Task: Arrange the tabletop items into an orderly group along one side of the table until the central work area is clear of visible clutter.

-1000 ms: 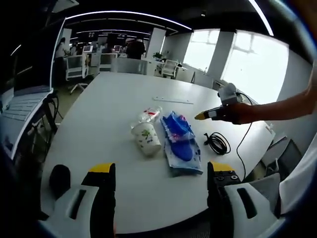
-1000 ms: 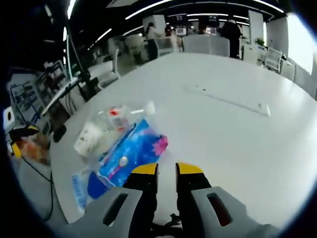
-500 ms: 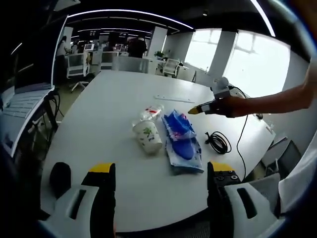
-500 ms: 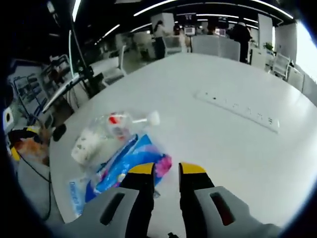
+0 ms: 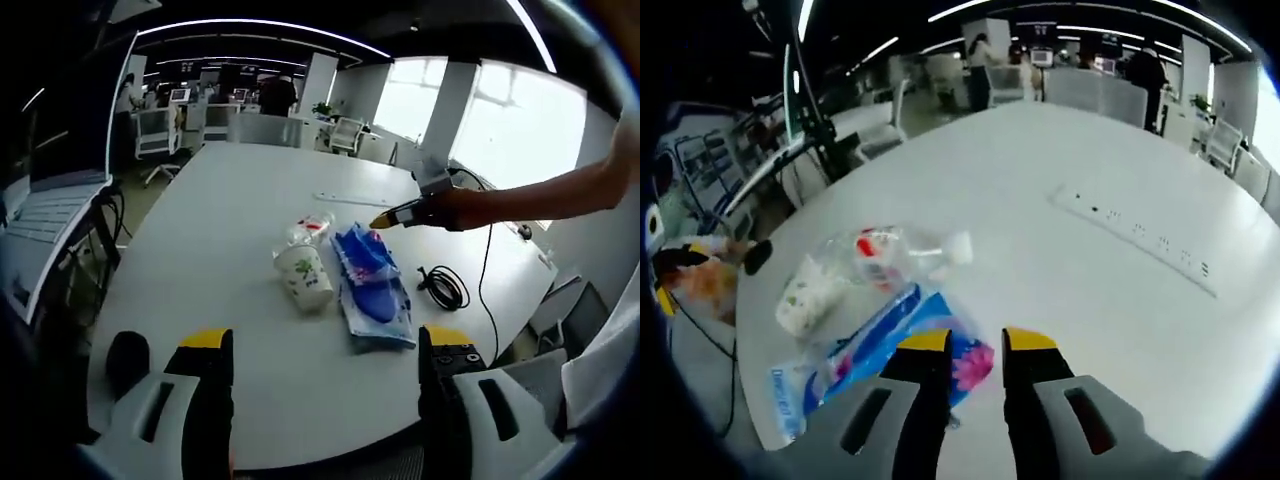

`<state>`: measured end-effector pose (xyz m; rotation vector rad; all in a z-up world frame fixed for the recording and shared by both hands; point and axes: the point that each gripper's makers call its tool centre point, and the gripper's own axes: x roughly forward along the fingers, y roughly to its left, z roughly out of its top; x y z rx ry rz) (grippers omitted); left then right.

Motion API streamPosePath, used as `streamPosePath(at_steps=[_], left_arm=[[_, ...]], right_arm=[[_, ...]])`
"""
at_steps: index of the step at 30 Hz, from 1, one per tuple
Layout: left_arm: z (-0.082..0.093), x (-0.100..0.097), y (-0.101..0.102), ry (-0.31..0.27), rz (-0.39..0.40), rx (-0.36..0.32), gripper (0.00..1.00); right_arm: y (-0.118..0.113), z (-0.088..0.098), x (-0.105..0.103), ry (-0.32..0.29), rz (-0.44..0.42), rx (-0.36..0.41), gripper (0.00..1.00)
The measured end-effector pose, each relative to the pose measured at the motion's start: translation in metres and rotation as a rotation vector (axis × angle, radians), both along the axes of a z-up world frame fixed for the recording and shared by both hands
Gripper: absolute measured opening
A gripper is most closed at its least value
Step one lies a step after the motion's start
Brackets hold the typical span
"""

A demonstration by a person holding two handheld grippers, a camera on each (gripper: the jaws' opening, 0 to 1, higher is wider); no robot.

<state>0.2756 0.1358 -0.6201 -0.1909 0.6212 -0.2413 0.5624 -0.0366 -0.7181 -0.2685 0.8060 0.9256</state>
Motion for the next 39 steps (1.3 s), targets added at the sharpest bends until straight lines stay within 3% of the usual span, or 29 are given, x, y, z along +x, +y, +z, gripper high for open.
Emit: streamPosePath(at_steps=[9,13,19,39], left_arm=[[-0.003,-0.002,0.004,0.009,0.011,0.0,0.77],[-0.002,-0.003,0.005,0.012,0.015,-0.001,0.77],[-0.002,-0.002,0.003,0.016,0.016,-0.006,0.77],[-0.004,0.004,-0.009,0.004,-0.01,-0.014,0.76]], right_arm=[[0.003,-0.006,0.0,0.01,0.061,-0.041,0.15],[0.006,-0.004,-0.003,0.024,0.06,-0.013,0.05],[0.003,-0.008,-0.007,0.028,0.08,-0.019,0.03],[-0.029,-0.001,-0.028,0.013,0.039,0.001,0.0]])
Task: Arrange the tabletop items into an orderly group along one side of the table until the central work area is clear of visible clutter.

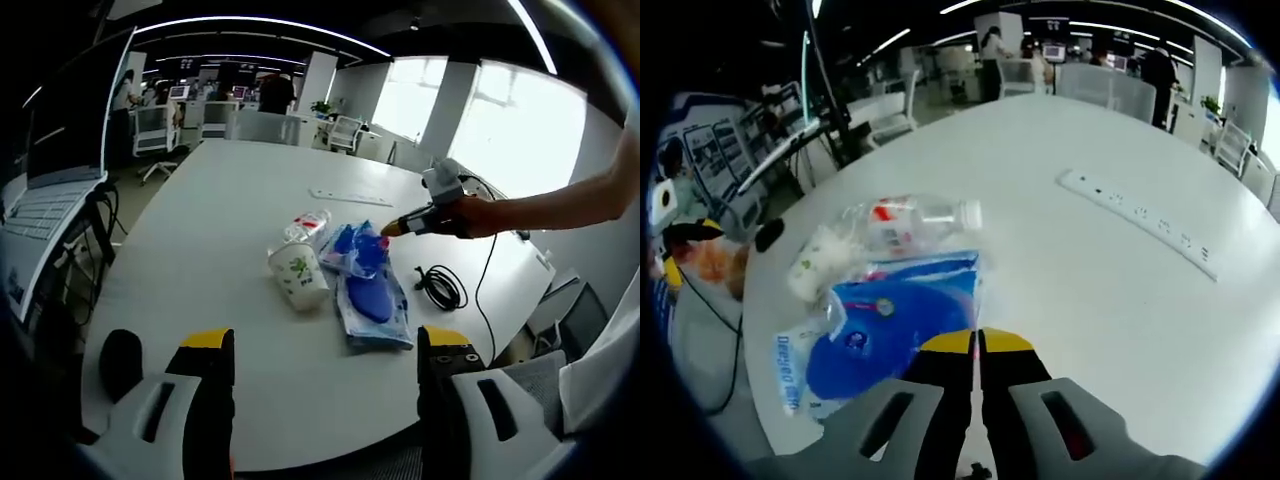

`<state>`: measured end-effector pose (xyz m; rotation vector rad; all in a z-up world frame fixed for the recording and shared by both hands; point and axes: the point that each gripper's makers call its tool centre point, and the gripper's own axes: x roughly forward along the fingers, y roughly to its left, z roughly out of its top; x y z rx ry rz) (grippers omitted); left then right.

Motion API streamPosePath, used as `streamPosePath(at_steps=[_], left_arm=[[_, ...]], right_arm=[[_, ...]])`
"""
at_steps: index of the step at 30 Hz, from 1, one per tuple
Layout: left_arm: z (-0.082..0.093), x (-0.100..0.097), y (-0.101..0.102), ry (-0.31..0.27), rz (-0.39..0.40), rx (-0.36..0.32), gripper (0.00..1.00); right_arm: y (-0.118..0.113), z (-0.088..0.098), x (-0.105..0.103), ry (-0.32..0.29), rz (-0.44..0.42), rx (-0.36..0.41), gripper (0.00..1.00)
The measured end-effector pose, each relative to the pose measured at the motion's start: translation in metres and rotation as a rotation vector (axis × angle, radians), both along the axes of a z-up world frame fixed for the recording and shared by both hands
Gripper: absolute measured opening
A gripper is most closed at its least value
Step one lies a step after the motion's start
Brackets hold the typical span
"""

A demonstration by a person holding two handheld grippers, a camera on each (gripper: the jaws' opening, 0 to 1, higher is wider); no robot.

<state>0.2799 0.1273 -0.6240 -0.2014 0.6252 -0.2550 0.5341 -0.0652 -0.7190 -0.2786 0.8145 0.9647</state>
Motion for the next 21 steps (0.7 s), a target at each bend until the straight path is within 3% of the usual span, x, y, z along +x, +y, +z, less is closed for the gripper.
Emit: streamPosePath(at_steps=[11,15,21], left_arm=[[0.001,0.001,-0.008,-0.008,-0.02,-0.003,0.76],[0.001,0.001,-0.008,-0.009,-0.028,-0.001,0.76],[0.002,0.0,-0.008,-0.012,-0.032,0.001,0.76]], right_arm=[[-0.015,-0.007,-0.03,0.034,-0.065,0.015,0.0],[-0.023,-0.014,-0.03,0.045,-0.067,0.006,0.0],[-0.022,-0.006,-0.034,0.043,-0.083,0.013,0.02]])
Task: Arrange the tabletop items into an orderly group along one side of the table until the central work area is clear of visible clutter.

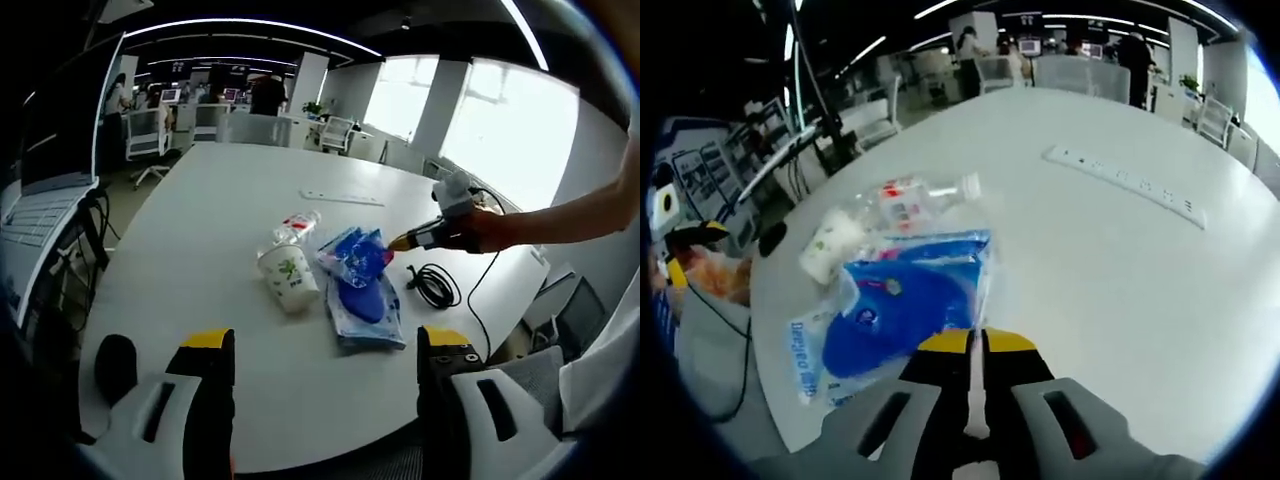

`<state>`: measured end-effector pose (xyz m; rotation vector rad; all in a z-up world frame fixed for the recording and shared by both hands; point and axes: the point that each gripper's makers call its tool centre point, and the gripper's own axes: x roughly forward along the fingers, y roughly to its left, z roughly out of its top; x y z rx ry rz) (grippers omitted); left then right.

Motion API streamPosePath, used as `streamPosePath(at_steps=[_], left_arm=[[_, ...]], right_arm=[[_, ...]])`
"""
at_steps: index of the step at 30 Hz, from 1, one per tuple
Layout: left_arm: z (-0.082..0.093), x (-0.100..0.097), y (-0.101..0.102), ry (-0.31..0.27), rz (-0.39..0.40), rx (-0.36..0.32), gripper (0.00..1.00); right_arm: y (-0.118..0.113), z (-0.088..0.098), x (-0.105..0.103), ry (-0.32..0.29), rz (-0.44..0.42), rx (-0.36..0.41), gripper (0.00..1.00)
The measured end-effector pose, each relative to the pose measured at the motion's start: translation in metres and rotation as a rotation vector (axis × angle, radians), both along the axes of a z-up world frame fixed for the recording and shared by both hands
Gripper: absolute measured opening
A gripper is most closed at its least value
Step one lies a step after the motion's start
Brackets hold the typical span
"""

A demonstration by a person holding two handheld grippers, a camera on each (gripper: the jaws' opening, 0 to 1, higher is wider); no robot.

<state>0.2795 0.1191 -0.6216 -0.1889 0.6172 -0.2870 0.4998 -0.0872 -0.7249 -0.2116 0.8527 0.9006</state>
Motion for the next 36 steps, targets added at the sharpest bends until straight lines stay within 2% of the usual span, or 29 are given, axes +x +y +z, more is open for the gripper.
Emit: streamPosePath(at_steps=[8,15,22,36], left_arm=[[0.0,-0.003,0.001,0.0,0.004,-0.005,0.76],[0.001,-0.004,0.003,-0.004,0.013,-0.011,0.76],[0.003,-0.002,0.004,-0.007,0.014,-0.013,0.76],[0.001,-0.004,0.003,-0.003,0.012,-0.014,0.76]], right_arm=[[0.004,0.015,0.003,-0.016,-0.008,0.001,0.06],[0.01,0.012,0.014,-0.008,0.011,-0.002,0.09],[0.014,0.007,0.025,-0.005,-0.001,-0.017,0.01],[0.001,0.008,0.035,-0.007,-0.058,0.013,0.0]])
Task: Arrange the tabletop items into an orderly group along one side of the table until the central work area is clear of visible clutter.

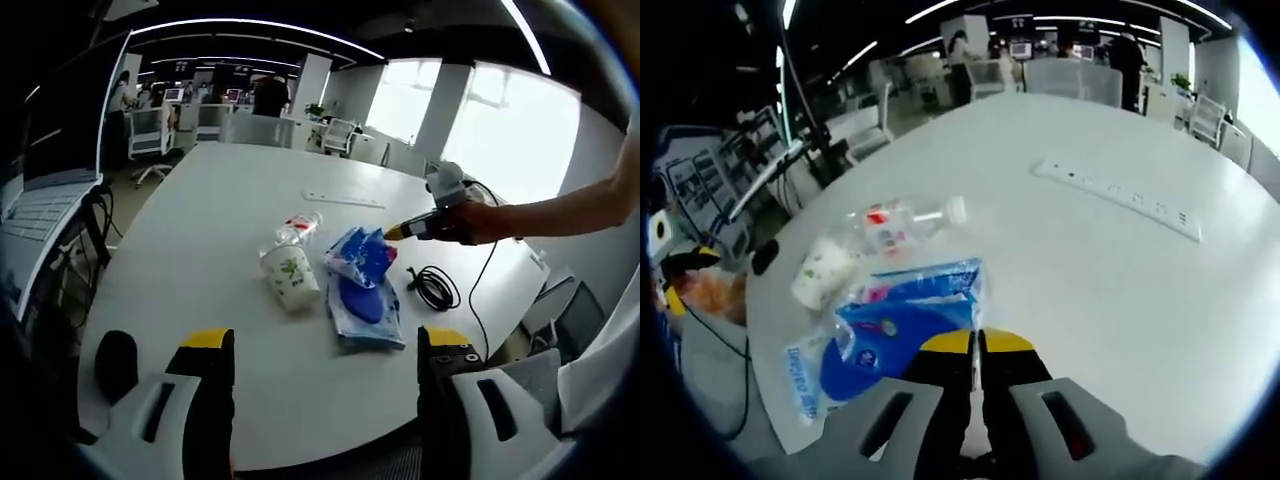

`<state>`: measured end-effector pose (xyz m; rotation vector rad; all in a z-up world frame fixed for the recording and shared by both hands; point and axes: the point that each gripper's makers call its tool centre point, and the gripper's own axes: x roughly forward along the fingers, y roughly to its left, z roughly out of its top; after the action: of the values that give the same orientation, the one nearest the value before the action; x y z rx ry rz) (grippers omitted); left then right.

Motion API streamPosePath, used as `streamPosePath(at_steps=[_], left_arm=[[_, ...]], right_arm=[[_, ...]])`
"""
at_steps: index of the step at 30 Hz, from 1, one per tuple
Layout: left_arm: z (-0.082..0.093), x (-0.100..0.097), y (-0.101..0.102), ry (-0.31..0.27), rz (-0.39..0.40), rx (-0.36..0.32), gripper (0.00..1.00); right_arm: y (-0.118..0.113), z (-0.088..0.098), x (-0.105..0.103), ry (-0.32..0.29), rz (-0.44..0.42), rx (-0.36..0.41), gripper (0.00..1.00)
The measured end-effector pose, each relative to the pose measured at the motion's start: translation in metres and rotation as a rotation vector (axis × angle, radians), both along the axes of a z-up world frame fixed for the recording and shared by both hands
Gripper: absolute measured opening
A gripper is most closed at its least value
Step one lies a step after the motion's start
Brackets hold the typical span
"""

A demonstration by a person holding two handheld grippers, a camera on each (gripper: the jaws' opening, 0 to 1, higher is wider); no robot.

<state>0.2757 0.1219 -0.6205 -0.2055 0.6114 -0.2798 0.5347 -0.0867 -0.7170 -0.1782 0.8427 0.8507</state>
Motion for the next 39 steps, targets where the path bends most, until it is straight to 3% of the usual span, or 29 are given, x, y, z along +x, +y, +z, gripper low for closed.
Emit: streamPosePath(at_steps=[6,10,18,30,39], left_arm=[[0.0,0.003,-0.006,0.001,-0.02,0.004,0.76],[0.001,0.006,-0.011,-0.002,-0.028,0.004,0.76],[0.002,0.009,-0.019,-0.003,-0.05,0.001,0.76],[0.005,0.016,-0.036,-0.01,-0.087,0.001,0.76],[0.005,0.019,-0.044,-0.008,-0.109,0.009,0.76]], right_arm=[[-0.011,0.005,0.004,-0.017,-0.025,0.01,0.0],[-0.022,0.018,0.003,-0.024,-0.059,0.025,0.0],[-0.043,0.017,0.009,-0.037,-0.106,0.04,0.0],[-0.079,0.039,0.016,-0.068,-0.194,0.061,0.0],[-0.105,0.041,0.016,-0.069,-0.246,0.068,0.0]])
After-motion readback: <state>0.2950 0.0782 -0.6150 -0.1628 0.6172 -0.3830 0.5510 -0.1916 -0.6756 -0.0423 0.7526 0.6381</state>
